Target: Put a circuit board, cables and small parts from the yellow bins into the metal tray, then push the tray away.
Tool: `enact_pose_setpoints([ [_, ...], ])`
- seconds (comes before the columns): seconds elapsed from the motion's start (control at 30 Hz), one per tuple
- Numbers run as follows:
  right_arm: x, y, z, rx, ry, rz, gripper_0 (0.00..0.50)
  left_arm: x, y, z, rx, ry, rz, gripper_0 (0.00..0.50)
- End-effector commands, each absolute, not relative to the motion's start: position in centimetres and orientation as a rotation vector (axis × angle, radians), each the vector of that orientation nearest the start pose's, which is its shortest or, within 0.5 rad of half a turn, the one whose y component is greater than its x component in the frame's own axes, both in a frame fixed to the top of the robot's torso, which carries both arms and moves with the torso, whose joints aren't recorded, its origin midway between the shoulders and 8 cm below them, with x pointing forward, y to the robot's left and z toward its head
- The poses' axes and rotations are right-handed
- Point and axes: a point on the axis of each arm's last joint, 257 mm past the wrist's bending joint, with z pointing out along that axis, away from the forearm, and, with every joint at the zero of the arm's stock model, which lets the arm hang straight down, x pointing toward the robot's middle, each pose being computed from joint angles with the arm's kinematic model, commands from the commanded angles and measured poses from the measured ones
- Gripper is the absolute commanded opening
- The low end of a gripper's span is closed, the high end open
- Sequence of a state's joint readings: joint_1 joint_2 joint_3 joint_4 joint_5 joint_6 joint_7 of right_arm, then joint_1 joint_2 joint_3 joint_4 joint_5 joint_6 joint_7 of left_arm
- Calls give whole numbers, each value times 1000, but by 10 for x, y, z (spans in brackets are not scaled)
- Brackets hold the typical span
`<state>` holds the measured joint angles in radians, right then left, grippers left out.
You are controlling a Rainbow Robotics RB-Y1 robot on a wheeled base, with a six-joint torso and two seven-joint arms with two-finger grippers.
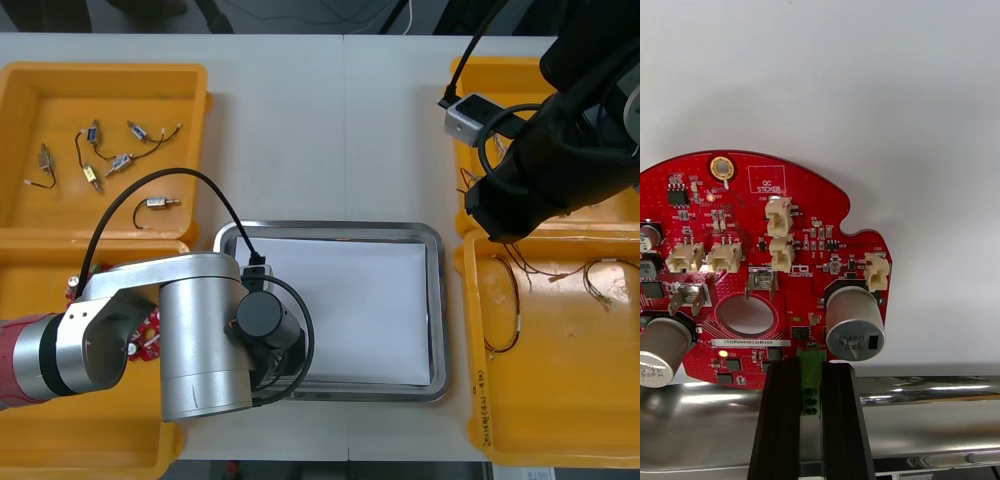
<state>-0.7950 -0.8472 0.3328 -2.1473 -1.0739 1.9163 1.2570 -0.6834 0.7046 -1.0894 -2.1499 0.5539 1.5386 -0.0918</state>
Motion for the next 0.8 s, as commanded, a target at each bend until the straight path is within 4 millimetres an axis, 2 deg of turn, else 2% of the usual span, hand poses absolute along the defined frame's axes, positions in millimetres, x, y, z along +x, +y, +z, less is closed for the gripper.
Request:
enact_pose_setpoints([
  [0.03,405,-167,-99,-1037,2491,-91,0,342,62,-301,-135,2720,-205,20],
  [0.07,405,-166,-99,-1038,2490,-87,0,341,63,-302,-137,2720,-205,54],
  [0.13,403,-167,-101,-1041,2498,-82,0,341,63,-303,-144,2717,-210,225],
  [0.23,401,-168,-106,-1042,2507,-79,0,342,64,-303,-150,2713,-208,354],
  [0.33,399,-169,-110,-1048,2507,-84,0,343,65,-303,-159,2710,-207,426],
  [0.37,399,-170,-111,-1046,2506,-86,0,344,65,-303,-159,2708,-207,435],
  [0.43,398,-171,-113,-1046,2506,-91,0,344,64,-302,-161,2705,-211,500],
  [0.6,400,-172,-112,-1043,2502,-98,0,349,64,-297,-181,2690,-222,500],
  [0.8,400,-172,-112,-1038,2502,-101,0,357,59,-278,-223,2688,-277,500],
])
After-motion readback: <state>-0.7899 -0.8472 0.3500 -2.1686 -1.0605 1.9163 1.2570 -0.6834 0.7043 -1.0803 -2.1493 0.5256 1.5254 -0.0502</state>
